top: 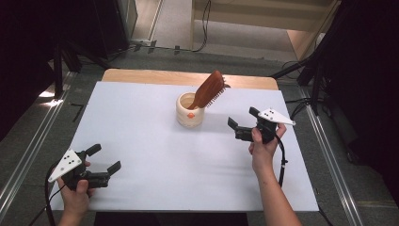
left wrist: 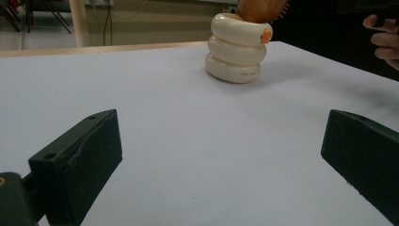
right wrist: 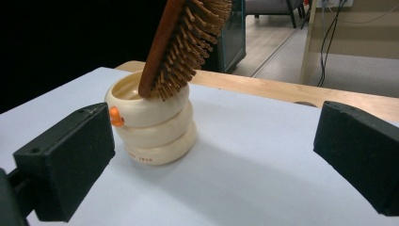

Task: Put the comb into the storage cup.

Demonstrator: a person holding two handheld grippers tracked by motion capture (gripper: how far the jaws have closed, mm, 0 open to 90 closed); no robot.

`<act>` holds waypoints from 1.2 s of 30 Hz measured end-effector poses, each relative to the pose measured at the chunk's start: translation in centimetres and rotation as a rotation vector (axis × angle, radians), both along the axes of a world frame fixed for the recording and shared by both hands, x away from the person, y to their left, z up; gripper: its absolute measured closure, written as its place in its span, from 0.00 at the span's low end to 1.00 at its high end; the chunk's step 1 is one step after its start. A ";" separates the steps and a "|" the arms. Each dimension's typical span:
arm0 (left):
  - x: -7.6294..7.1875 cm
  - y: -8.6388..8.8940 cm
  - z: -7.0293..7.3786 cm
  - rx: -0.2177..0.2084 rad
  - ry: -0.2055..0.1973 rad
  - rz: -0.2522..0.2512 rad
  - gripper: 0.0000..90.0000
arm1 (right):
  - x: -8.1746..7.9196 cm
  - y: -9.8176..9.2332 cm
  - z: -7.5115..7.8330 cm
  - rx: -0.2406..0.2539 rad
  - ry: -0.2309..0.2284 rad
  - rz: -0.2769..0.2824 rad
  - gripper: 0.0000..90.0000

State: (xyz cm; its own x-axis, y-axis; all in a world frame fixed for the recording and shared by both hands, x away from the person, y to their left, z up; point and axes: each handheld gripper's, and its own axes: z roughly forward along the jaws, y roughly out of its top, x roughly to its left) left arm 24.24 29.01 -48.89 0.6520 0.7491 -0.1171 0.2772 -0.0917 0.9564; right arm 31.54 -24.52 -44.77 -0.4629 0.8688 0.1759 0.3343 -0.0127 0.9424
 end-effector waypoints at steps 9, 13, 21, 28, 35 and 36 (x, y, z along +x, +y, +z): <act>0.0 0.0 0.0 0.006 0.000 0.001 0.00 | -2.0 -1.8 -1.0 0.000 -0.002 -0.023 0.00; 0.0 0.0 0.0 0.008 -0.001 0.000 0.00 | -2.8 -2.4 -1.5 -0.011 -0.002 -0.027 0.00; 0.0 -0.1 0.0 0.009 -0.001 0.001 0.00 | -4.4 -3.8 -2.1 -0.009 -0.006 -0.047 0.00; 0.0 -0.1 0.0 0.010 -0.003 0.003 0.00 | -5.6 -4.6 -2.4 -0.019 -0.009 -0.055 0.00; 0.0 -0.1 0.0 0.011 -0.003 0.005 0.00 | -6.8 -5.5 -2.6 -0.027 -0.014 -0.064 0.00; 0.0 -0.1 0.0 0.011 -0.002 0.004 0.00 | -7.0 -5.6 -2.6 -0.032 -0.015 -0.067 0.00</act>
State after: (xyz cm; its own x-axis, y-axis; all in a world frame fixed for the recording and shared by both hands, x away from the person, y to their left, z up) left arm 24.19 28.93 -48.87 0.6489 0.7533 -0.1072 0.2753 -0.1011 0.9560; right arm 24.53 -30.12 -47.35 -0.4062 0.9029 0.1409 0.3198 -0.0040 0.9475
